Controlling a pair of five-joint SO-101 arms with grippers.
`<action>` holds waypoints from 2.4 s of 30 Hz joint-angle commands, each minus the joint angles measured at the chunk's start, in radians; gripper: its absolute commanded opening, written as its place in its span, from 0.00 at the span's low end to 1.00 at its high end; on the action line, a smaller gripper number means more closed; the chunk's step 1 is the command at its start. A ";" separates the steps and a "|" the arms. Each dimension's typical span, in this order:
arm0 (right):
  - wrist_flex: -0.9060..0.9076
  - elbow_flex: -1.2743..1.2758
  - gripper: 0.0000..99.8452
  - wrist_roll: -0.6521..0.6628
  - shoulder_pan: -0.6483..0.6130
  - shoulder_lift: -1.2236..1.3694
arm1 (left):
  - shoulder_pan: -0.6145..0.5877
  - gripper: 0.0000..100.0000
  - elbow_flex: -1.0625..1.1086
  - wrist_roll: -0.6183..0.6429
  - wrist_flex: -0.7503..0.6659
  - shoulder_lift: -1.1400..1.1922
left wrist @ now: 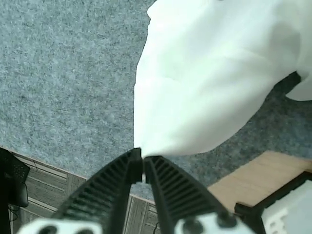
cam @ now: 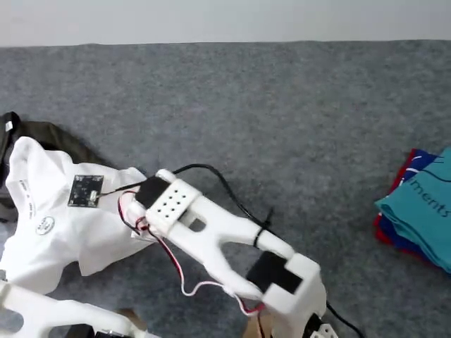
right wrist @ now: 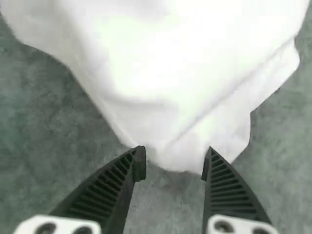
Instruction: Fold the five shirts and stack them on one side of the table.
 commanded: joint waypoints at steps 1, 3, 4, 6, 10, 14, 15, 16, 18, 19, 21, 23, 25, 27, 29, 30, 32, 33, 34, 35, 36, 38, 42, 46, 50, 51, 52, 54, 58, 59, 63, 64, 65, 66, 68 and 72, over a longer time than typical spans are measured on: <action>-0.007 -0.147 0.20 0.005 0.004 0.070 | 0.000 0.00 -0.005 0.008 0.009 -0.009; -0.007 -0.213 0.20 0.006 0.019 0.145 | 0.000 0.00 -0.005 0.008 0.009 -0.009; 0.001 -0.249 0.20 0.006 0.022 0.177 | 0.000 0.00 -0.005 0.008 0.009 -0.009; 0.044 -0.331 0.20 0.009 0.028 0.240 | 0.000 0.00 -0.005 0.008 0.009 -0.009; 0.173 -0.496 0.07 0.011 0.028 0.331 | 0.000 0.00 -0.005 0.008 0.008 -0.009; 0.318 -0.634 0.02 0.012 0.065 0.363 | 0.000 0.00 -0.005 0.008 0.006 -0.009; 0.352 -0.661 0.01 0.012 0.079 0.364 | 0.000 0.00 -0.005 0.008 0.006 -0.009; 0.381 -0.686 0.01 0.012 0.094 0.364 | 0.000 0.00 -0.005 0.008 0.006 -0.009; 0.438 -0.738 0.01 0.012 0.136 0.363 | 0.000 0.00 -0.005 0.008 0.008 -0.009; 0.463 -0.767 0.01 0.012 0.160 0.364 | 0.000 0.00 -0.005 0.008 0.008 -0.009; 0.499 -0.810 0.01 0.012 0.205 0.369 | 0.000 0.00 -0.005 0.008 0.009 -0.011; 0.516 -0.835 0.01 0.012 0.252 0.366 | 0.000 0.00 -0.007 0.008 0.009 -0.014; 0.515 -0.853 0.01 0.014 0.303 0.364 | 0.000 0.00 -0.010 0.008 0.009 -0.014; 0.507 -0.876 0.01 0.014 0.354 0.372 | 0.000 0.00 -0.010 0.008 0.009 -0.014; 0.492 -0.882 0.01 0.038 0.400 0.374 | 0.002 0.00 -0.010 0.008 0.009 -0.014; 0.481 -0.881 0.01 0.052 0.423 0.374 | 0.002 0.00 -0.012 0.008 0.009 -0.014; 0.461 -0.887 0.01 0.064 0.469 0.378 | 0.000 0.00 -0.012 0.008 0.009 -0.015; 0.450 -0.887 0.01 0.066 0.490 0.378 | 0.000 0.00 -0.010 0.008 0.009 -0.015; 0.441 -0.884 0.01 0.066 0.510 0.380 | 0.000 0.00 -0.008 0.008 0.009 -0.015; 0.433 -0.881 0.01 0.068 0.529 0.380 | 0.000 0.00 -0.007 0.008 0.009 -0.015; 0.427 -0.881 0.01 0.068 0.544 0.381 | 0.000 0.00 -0.007 0.008 0.009 -0.015; 0.427 -0.885 0.01 0.068 0.567 0.397 | 0.000 0.00 -0.005 0.009 0.011 -0.015; 0.435 -0.887 0.01 0.064 0.581 0.420 | -0.002 0.00 -0.007 0.009 0.021 -0.015; 0.478 -0.887 0.07 0.063 0.573 0.380 | -0.002 0.00 -0.008 0.009 0.046 -0.015; 0.578 -0.887 0.16 0.063 0.549 0.306 | 0.000 0.00 -0.007 0.009 0.044 -0.015; 0.602 -0.887 0.17 0.063 0.541 0.288 | 0.000 0.00 -0.007 0.009 0.044 -0.015; 0.615 -0.879 0.18 0.063 0.532 0.269 | 0.000 0.00 -0.007 0.009 0.044 -0.015; 0.616 -0.856 0.18 0.064 0.512 0.225 | 0.000 0.00 -0.005 0.009 0.044 -0.015; 0.615 -0.767 0.18 0.066 0.429 0.122 | 0.000 0.00 -0.005 0.009 0.044 -0.015; 0.616 -0.730 0.18 0.066 0.404 0.091 | 0.000 0.00 -0.005 0.009 0.044 -0.015; 0.616 -0.539 0.18 0.061 0.334 -0.042 | 0.000 0.00 -0.005 0.009 0.040 -0.015; 0.615 -0.480 0.18 0.055 0.315 -0.071 | 0.000 0.00 -0.005 0.009 0.040 -0.015; 0.613 -0.419 0.18 0.035 0.297 -0.096 | 0.000 0.00 -0.005 0.009 0.040 -0.015; 0.613 -0.364 0.18 0.012 0.275 -0.117 | 0.000 0.00 -0.005 0.009 0.040 -0.012; 0.604 -0.262 0.18 -0.014 0.229 -0.136 | 0.000 0.00 -0.005 0.009 0.038 -0.011; 0.550 -0.137 0.18 -0.018 0.173 -0.133 | 0.000 0.00 -0.005 0.009 0.038 -0.014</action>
